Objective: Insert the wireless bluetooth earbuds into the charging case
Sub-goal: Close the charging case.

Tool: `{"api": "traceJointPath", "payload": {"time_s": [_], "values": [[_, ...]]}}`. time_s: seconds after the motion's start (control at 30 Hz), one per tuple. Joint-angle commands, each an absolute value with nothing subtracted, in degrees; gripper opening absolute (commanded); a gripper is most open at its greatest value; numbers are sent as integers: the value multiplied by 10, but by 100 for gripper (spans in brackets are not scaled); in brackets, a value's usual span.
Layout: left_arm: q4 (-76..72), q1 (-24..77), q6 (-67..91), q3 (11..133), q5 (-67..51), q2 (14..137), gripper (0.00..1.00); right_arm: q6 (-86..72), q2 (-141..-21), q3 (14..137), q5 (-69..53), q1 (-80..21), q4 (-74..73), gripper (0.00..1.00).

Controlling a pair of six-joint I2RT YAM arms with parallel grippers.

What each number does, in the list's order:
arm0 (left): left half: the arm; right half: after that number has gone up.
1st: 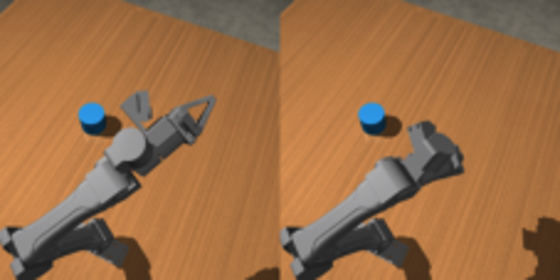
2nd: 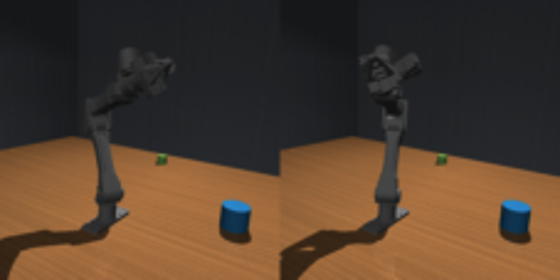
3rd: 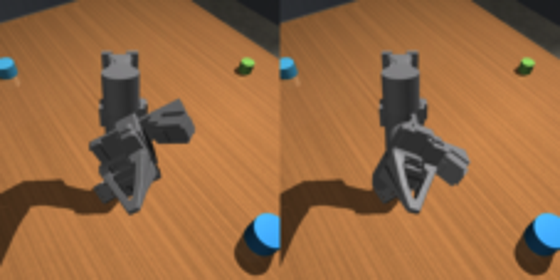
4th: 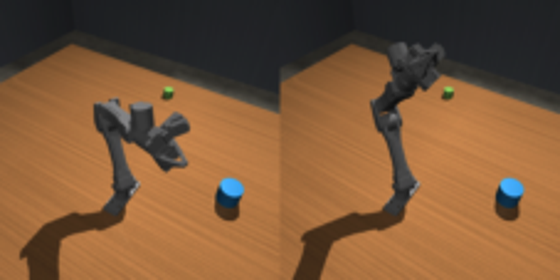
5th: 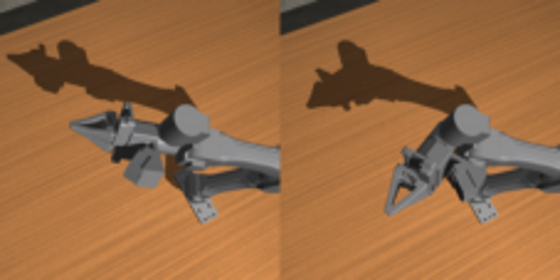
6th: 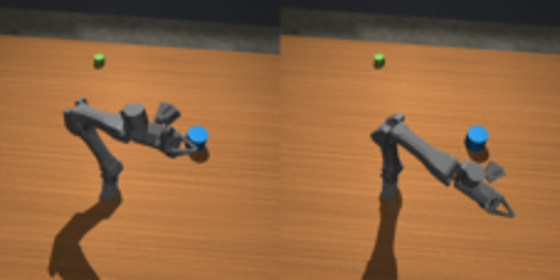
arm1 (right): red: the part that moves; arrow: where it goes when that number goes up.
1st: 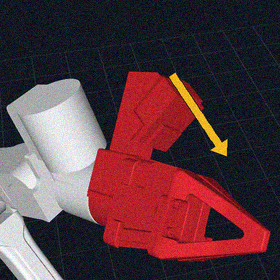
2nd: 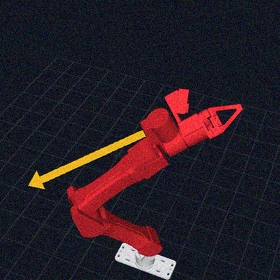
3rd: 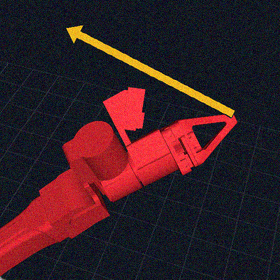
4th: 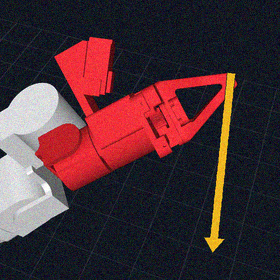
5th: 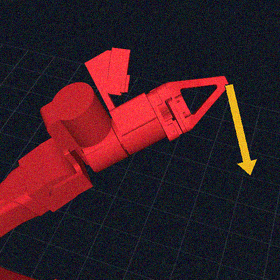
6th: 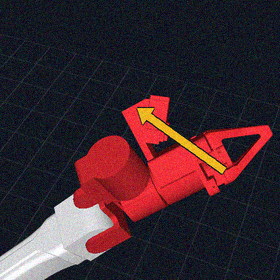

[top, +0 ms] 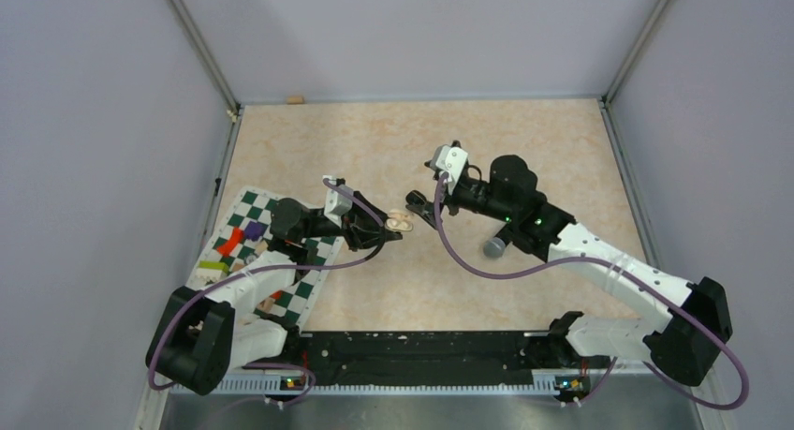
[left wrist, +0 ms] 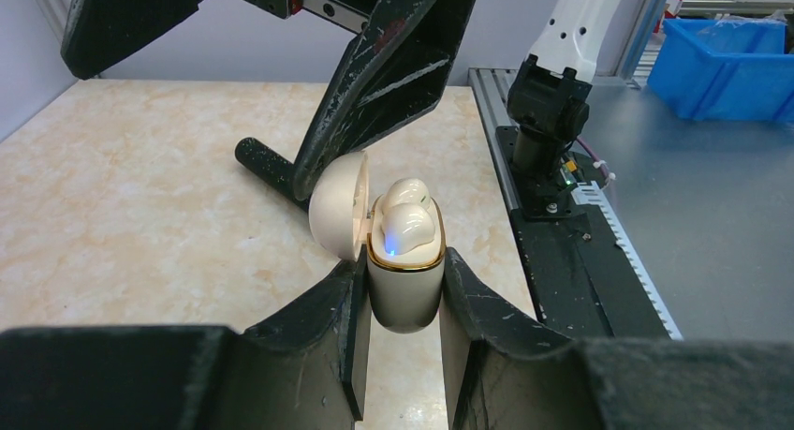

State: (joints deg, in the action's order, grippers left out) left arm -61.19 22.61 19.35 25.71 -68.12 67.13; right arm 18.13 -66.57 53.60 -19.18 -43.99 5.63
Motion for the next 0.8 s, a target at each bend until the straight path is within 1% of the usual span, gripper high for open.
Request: {"api": "traceJointPath", "payload": {"time_s": [0.0,0.13,0.3,0.4,0.47,0.67,0.77], "values": [[-623,227,187,272,-686,667,20,202,-668,539,-200,-454,75,99],[-618,228,183,273,-684,668,20,218,-660,540,-266,-460,44,99],[-601,228,175,277,-683,670,20,222,-641,546,-301,-460,23,99],[-596,227,173,278,-682,670,20,229,-624,546,-277,-459,22,99],[-592,228,172,279,-678,671,20,232,-613,546,-240,-452,30,99],[-563,227,166,287,-658,681,20,206,-587,530,-160,-409,75,99],[-539,228,159,291,-640,687,21,205,-576,517,-153,-392,88,99]]}}
